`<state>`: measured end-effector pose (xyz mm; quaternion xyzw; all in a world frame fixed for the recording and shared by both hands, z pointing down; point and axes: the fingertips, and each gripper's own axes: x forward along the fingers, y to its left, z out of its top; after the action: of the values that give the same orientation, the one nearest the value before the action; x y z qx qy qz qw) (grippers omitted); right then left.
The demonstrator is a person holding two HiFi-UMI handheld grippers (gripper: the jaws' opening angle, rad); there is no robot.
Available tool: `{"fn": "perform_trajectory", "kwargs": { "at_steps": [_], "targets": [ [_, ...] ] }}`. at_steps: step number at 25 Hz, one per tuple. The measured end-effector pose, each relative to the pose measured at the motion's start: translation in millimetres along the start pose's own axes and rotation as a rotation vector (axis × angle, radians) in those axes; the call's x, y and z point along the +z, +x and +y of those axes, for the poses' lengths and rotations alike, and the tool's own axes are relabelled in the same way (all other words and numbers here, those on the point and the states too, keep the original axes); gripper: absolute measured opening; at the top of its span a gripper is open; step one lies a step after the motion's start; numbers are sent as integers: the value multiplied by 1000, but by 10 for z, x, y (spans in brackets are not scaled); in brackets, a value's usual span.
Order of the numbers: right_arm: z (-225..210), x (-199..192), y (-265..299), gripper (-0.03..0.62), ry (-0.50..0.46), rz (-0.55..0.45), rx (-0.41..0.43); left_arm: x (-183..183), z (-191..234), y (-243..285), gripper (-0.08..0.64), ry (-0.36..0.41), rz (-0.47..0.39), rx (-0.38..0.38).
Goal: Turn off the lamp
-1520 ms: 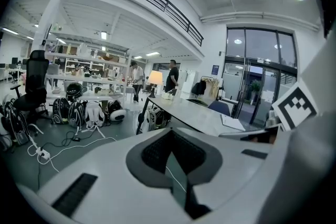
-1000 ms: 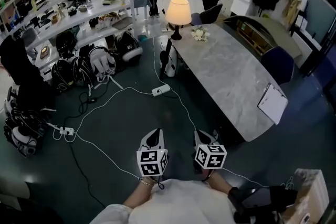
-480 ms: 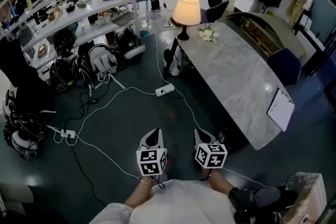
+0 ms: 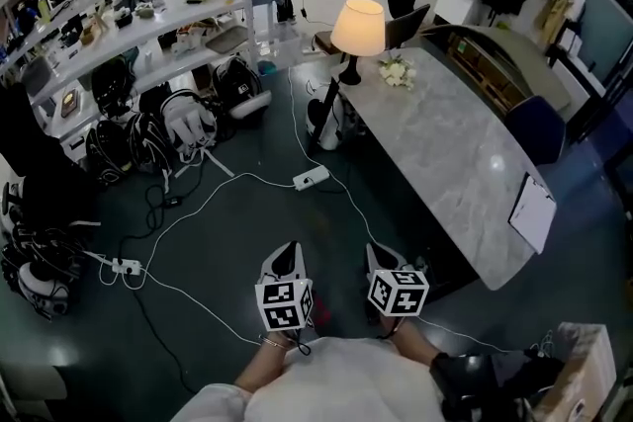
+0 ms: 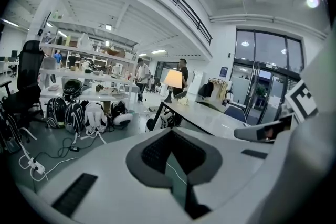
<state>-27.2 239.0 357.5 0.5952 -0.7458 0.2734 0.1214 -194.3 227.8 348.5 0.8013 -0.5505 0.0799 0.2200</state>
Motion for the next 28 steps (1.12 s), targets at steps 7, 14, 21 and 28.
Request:
{"fn": "perform_trajectory", "kwargs": {
  "at_steps": [7, 14, 21, 28],
  "targets": [
    [225, 173, 280, -2, -24, -11, -24, 104, 319, 169, -3, 4, -4, -29],
    [319, 213, 453, -2, -18, -10, -35, 132, 568, 196, -4, -11, -14, -28],
    [502, 264, 614, -2, -30, 10, -17, 253, 844, 172, -4, -40, -38, 9],
    [496, 419, 748, -2, -74, 5, -6, 157, 995, 234, -3, -95, -39, 41]
  ]
}}
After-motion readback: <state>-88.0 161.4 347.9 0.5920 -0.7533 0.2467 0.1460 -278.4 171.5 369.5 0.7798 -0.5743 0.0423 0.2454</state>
